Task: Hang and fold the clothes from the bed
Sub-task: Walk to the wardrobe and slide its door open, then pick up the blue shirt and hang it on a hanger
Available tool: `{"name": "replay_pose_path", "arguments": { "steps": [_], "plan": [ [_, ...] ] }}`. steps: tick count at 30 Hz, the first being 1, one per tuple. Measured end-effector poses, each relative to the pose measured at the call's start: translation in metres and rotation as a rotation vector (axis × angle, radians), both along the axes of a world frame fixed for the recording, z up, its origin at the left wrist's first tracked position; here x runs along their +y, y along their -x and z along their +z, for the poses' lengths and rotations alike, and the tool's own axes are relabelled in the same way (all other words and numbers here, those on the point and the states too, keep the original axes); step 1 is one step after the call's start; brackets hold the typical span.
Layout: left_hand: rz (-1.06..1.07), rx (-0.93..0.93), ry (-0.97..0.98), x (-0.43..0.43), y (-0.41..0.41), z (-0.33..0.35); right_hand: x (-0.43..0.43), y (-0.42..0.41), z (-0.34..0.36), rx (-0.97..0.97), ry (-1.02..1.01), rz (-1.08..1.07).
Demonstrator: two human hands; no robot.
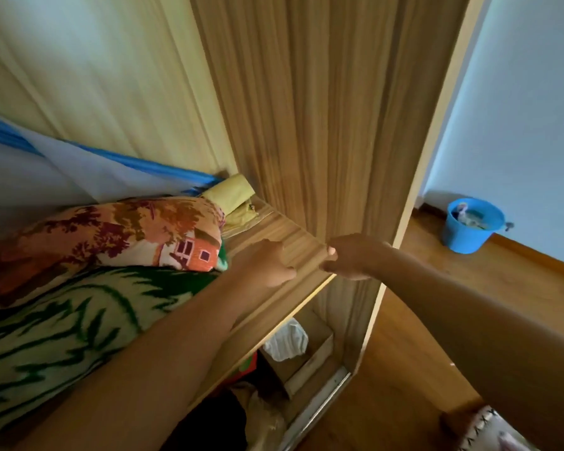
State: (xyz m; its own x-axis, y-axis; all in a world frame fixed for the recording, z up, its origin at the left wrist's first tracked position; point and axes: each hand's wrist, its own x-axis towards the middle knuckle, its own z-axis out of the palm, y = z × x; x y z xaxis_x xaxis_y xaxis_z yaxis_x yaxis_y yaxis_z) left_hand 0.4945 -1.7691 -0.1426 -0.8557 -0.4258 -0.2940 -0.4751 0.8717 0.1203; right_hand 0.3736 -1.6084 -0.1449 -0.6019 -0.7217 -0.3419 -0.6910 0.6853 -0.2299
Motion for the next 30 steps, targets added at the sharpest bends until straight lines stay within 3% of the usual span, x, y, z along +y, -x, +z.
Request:
{"name": "replay_pose_path", "arguments": {
  "steps": [9, 19, 23, 30],
  "plan": [
    [-0.419, -0.128, -0.043, 0.098, 0.040, -0.044, 0.138, -0.046, -0.027, -0.052, -0.037, -0.489],
    [-0.956, -0.170, -0.042, 0.297, 0.062, -0.085, 0.354, -0.130, -0.090, -0.157, -0.087, -1.033],
    [-1.148, -0.236, 0.041, 0.388, 0.068, -0.110, 0.431, -0.158, -0.112, -0.210, -0.103, -1.221],
    [-1.479, -0.351, 0.114, 0.512, 0.062, -0.147, 0.521, -0.229, -0.140, -0.245, -0.075, -1.538]
  ]
}}
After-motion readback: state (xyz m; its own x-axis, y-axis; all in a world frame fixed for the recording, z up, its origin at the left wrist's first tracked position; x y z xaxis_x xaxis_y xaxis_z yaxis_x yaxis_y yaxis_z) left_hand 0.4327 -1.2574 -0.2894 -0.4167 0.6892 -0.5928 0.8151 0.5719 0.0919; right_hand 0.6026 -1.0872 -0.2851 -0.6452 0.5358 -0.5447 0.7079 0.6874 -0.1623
